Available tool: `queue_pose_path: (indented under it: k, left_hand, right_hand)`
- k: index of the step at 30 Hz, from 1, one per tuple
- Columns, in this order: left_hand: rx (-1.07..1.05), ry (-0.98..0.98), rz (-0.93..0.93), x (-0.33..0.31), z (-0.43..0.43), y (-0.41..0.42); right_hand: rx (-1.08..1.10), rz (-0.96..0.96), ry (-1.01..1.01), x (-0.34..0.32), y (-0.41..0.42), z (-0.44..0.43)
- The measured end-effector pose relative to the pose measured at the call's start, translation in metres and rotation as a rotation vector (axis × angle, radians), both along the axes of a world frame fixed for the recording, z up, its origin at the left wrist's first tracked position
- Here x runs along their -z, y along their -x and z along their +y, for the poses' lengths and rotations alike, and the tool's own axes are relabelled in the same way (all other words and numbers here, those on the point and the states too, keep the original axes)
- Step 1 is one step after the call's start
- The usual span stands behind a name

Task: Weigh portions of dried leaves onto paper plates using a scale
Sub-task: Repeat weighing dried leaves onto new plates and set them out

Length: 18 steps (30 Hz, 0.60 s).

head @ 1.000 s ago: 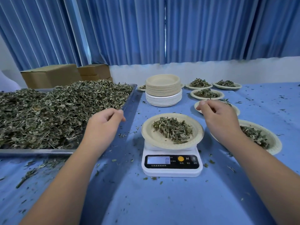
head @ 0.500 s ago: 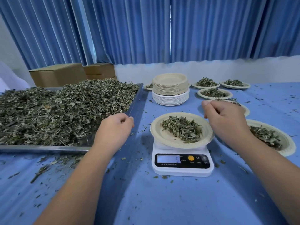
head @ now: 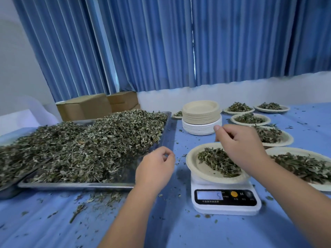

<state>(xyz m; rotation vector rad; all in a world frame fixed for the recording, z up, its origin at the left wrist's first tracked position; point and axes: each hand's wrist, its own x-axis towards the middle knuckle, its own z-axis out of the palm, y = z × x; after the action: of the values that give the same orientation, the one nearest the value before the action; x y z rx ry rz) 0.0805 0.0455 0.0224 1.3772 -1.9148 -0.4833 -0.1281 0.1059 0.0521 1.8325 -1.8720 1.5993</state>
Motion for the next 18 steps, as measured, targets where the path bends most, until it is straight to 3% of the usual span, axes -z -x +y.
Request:
queue_pose_path:
  k: [5, 9, 13, 15, 18]
  left_hand:
    - [0.088, 0.031, 0.137, -0.015, -0.02, -0.019]
    - [-0.054, 0.202, -0.085, -0.036, -0.057, -0.052]
    - [-0.399, 0.344, -0.371, -0.054, -0.103, -0.085]
    - [-0.534, 0.29, -0.518, -0.059, -0.124, -0.103]
    - [-0.59, 0.09, -0.5, -0.061, -0.151, -0.13]
  right_hand:
    - [0.022, -0.071, -0.018, 0.002, -0.002, -0.01]
    - [0.035, -0.017, -0.026, 0.002, -0.005, -0.013]
    - [0.047, 0.036, -0.029, -0.004, -0.007, -0.017]
    - [0.049, 0.021, -0.022, -0.005, -0.006, -0.016]
    - [0.036, -0.042, -0.024, -0.005, -0.005, -0.012]
